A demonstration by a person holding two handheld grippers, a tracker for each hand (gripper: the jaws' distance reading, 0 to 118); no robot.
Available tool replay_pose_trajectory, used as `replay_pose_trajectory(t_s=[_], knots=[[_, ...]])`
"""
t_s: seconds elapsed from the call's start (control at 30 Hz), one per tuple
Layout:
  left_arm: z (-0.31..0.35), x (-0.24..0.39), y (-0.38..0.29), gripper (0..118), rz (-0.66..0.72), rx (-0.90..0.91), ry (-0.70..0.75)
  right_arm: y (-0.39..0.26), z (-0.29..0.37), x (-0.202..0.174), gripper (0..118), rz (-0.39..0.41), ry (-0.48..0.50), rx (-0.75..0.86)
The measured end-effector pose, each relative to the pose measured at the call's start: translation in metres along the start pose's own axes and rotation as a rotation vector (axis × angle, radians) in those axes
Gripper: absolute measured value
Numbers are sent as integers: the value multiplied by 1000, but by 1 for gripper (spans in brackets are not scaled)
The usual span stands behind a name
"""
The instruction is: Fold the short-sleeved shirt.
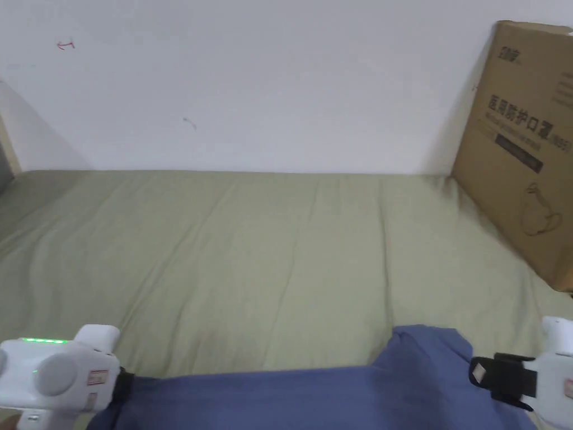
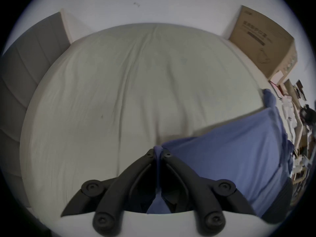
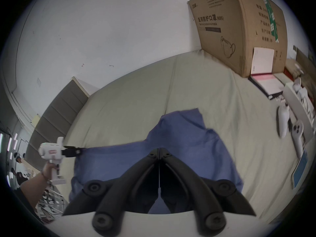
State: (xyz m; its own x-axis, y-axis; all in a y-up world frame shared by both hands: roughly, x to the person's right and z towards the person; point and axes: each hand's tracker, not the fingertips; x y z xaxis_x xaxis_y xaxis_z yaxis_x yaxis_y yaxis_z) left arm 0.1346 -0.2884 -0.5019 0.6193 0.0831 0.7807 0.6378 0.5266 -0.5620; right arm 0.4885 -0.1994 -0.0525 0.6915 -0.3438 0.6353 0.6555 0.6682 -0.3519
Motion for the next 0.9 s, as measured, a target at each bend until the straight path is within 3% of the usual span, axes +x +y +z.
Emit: replay_pose_trajectory(t_s=[0.07,0.1,0.13,0.2,0.23,0.27,0.3,0.37,0.5,0.57,0.6,0.63,0.67,0.7,0.77,0.9], knots=[[23,3,5,3,26,32,-60,16,-12,6,8,31,-33,-4],[34,5,7,3,35,54,-76,26,-20,9,32,45,-48,-2],[43,7,8,3,36,82,-64,36,-32,13,85,54,-53,-13],[68,15,10,3,43,114,-84,59,-63,24,105,48,-75,-100],[76,17,10,3,46,128,-101,67,-79,30,105,31,-95,-136],[83,19,9,3,41,141,-111,73,-95,35,117,20,-113,-182],[89,21,11,3,31,149,-113,78,-109,43,117,-23,-147,-136],[99,28,10,3,2,164,-104,89,-142,59,117,-68,-175,-191],[103,32,13,3,-15,156,-86,92,-195,78,115,-96,-274,-303],[99,28,15,3,-12,142,-87,88,-205,79,93,-105,-264,-331],[97,28,15,3,-13,134,-83,84,-204,75,70,-96,-257,-324],[95,29,15,3,-12,128,-76,81,-202,70,44,-50,-261,-322],[93,28,15,3,-9,117,-70,78,-197,60,25,72,-359,-298],[88,25,15,3,-4,109,-69,76,-193,55,8,133,-337,-290],[83,23,14,3,4,99,-70,72,-178,48,5,133,-254,-295],[76,11,12,3,89,119,-65,80,-137,48,5,92,-231,-161]])
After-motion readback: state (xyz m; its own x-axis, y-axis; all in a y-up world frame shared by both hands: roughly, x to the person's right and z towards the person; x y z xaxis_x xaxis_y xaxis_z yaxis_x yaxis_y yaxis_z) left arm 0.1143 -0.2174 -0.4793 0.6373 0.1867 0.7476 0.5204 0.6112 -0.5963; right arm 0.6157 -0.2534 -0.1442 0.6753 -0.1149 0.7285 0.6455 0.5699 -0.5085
